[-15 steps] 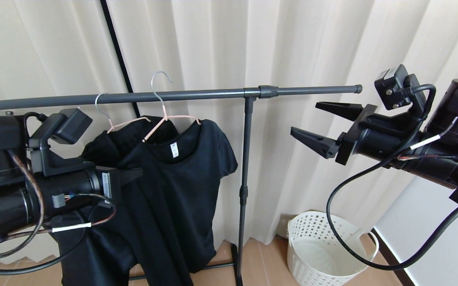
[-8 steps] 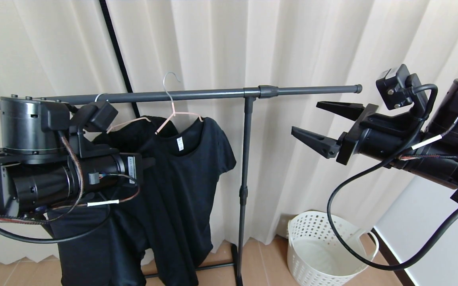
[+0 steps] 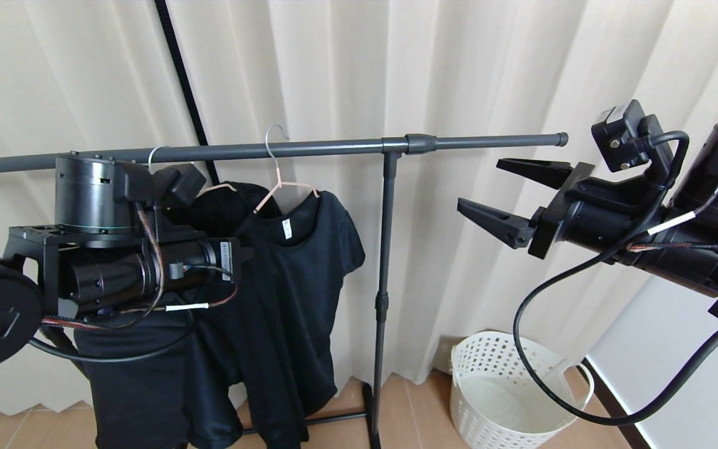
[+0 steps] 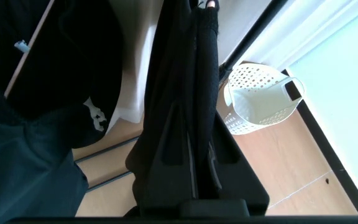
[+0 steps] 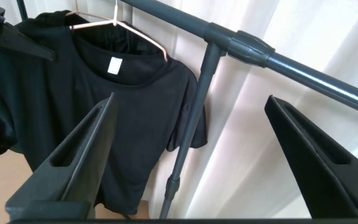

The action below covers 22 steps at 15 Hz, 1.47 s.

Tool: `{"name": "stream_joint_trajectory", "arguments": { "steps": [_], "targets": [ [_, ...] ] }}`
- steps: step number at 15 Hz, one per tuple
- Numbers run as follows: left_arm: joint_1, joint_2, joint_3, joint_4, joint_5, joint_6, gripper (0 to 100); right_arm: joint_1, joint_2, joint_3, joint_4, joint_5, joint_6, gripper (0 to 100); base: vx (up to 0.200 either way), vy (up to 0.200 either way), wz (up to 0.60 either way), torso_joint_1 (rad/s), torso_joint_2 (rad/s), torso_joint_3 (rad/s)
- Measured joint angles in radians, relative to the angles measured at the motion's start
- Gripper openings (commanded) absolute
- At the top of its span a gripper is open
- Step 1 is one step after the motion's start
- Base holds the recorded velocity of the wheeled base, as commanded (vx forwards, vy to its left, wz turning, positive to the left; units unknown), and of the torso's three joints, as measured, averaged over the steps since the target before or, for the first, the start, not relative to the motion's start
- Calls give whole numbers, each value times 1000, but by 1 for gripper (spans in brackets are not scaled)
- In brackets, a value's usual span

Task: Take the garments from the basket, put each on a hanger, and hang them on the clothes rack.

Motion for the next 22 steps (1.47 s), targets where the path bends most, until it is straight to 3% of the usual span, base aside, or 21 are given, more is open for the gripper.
{"name": "stream_joint_trajectory", "arguments": {
  "steps": [22],
  "targets": [
    [7, 37, 30, -14, 2, -3, 0, 0, 0, 1, 0, 0, 0, 100, 0, 0, 0, 0, 0, 0]
  ]
}}
